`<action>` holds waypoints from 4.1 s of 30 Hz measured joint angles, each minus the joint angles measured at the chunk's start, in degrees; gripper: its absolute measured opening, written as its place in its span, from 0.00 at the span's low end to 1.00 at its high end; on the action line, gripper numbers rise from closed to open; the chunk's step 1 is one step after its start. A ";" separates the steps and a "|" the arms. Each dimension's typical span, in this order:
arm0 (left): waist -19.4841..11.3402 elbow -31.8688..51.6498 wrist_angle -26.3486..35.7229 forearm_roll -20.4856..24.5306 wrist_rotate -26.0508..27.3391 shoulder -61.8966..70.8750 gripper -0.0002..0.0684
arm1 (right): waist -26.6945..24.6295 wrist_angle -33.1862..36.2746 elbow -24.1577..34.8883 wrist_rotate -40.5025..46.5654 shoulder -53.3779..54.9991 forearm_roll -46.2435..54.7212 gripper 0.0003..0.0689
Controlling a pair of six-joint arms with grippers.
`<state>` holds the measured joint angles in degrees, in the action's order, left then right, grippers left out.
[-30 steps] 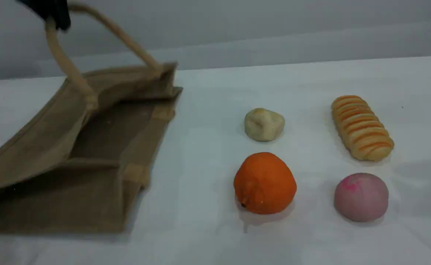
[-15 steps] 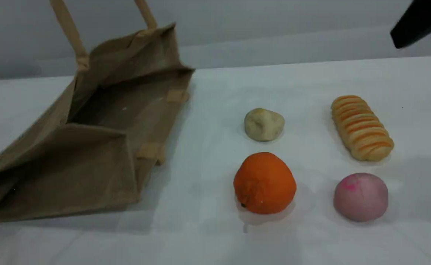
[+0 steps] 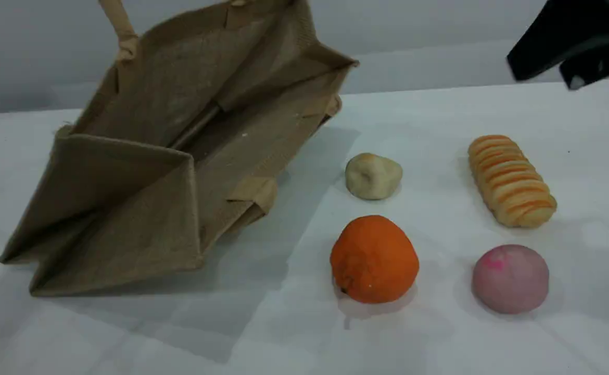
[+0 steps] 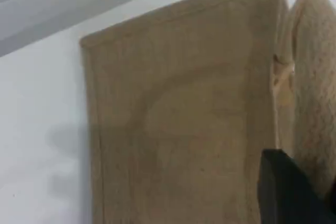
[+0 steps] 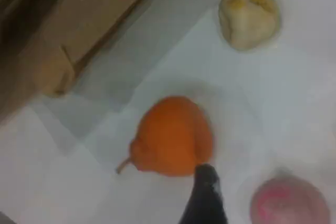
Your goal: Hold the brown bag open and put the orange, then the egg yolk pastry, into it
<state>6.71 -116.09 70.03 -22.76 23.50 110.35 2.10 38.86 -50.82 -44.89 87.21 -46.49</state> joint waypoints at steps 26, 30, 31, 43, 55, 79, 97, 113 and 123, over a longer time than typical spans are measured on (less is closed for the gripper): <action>1.50 0.00 -0.05 0.34 0.05 0.05 0.12 | 24.04 -17.77 0.00 21.93 12.50 26.56 0.73; 1.50 0.00 -0.05 0.27 0.05 0.05 0.12 | 26.42 -20.67 0.00 22.14 14.94 26.70 0.73; 1.50 0.00 -0.05 0.22 0.05 0.05 0.12 | 26.55 -21.40 0.00 22.14 15.63 26.70 0.73; 3.32 0.00 -0.03 -0.02 2.88 0.13 0.12 | 28.08 -25.41 -2.00 21.95 21.79 22.33 0.73; 3.27 0.00 -0.07 -1.46 3.44 0.24 0.12 | 29.36 -30.59 -3.08 21.91 27.72 21.95 0.73; 3.27 0.00 -0.07 -1.36 6.02 0.26 0.12 | 29.31 -22.03 -3.31 22.36 21.48 27.90 0.02; 11.46 0.00 -0.03 2.46 10.18 0.30 0.12 | 29.36 -26.01 -3.32 23.84 2.87 27.51 0.02; 11.91 0.00 -0.15 1.20 10.12 0.30 0.12 | 34.54 -33.45 -9.55 23.32 14.64 25.55 0.02; 11.91 0.00 -0.05 1.15 10.12 0.30 0.12 | 34.56 -32.69 -21.95 23.42 29.36 24.16 0.05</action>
<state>18.62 -116.09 69.98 -21.61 33.63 110.65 36.66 6.17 -72.77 -21.46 116.57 -22.33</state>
